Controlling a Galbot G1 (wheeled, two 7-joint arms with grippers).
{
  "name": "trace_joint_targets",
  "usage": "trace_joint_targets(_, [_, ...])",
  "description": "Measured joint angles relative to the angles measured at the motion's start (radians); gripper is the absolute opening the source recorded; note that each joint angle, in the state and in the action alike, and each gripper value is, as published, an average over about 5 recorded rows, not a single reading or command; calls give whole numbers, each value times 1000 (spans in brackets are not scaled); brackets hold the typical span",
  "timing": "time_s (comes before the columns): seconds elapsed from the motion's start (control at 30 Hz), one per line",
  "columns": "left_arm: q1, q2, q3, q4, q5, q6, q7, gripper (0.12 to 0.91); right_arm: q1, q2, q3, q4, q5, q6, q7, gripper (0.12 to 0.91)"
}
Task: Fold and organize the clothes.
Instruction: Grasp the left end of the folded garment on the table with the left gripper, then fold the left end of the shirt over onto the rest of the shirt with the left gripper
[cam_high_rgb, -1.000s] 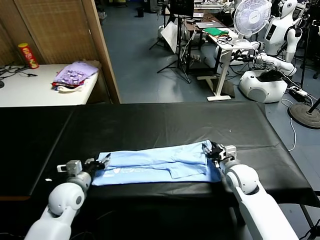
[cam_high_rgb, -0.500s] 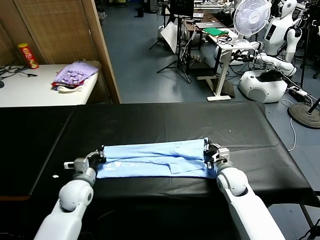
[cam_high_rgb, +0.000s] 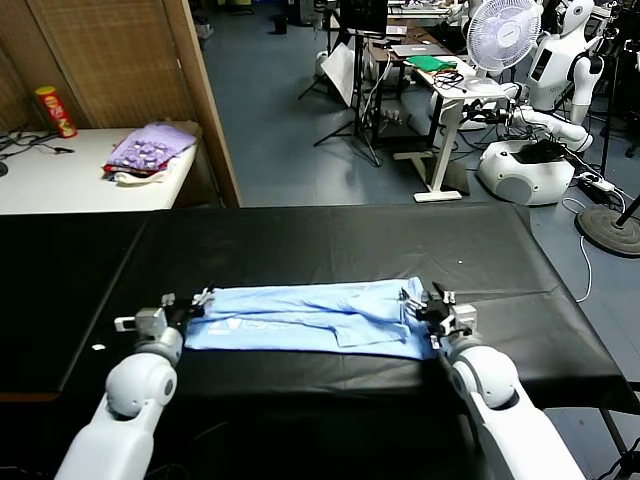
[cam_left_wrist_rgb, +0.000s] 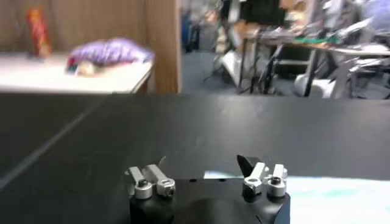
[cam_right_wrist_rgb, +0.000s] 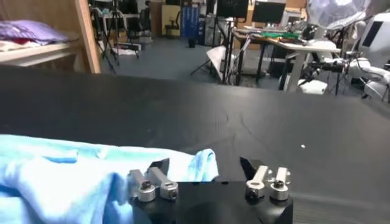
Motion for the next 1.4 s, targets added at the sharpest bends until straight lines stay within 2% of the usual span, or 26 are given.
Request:
trace_joint_targets(0.23, [69, -51, -27, -32, -25, 1, -5, 798, -6, -5, -1, 48, 9, -5, 0, 798])
trace_joint_targets(0.33, [89, -73, -28, -33, -17, -4, 4, 763, -7, -11, 2, 56, 13, -5, 0, 798])
trace_joint_targets(0.43, [103, -91, -27, -34, 2, -11, 14, 635, -9, -15, 7, 61, 14, -3, -1, 798])
trace_joint_targets(0.6, [103, -109, -22, -21, 32, -16, 18, 351, -10, -19, 14, 79, 13, -1, -2, 798])
trace_joint_targets(0.73, [97, -105, -19, -15, 70, -25, 28, 170, -17, -15, 21, 96, 13, -4, 2, 798])
trace_joint_targets(0.8, [96, -96, -20, -12, 109, -35, 33, 148, -23, -14, 25, 106, 13, -8, 5, 798])
trace_joint_targets(0.93, [98, -54, -33, -6, 228, -64, 40, 160, -31, -12, 34, 124, 12, -17, 13, 798])
trace_joint_targets(1.17, [119, 133, -88, 11, 403, -81, 40, 157, -45, 2, 41, 146, 7, -27, 19, 798])
trace_joint_targets(1.3, [117, 216, -83, -16, 420, -48, 20, 157, -58, 8, 41, 159, -4, -32, 20, 798])
trace_joint_targets(1.4, [109, 216, -54, -72, 366, 1, -13, 157, -70, 7, 47, 170, -13, -36, 21, 798])
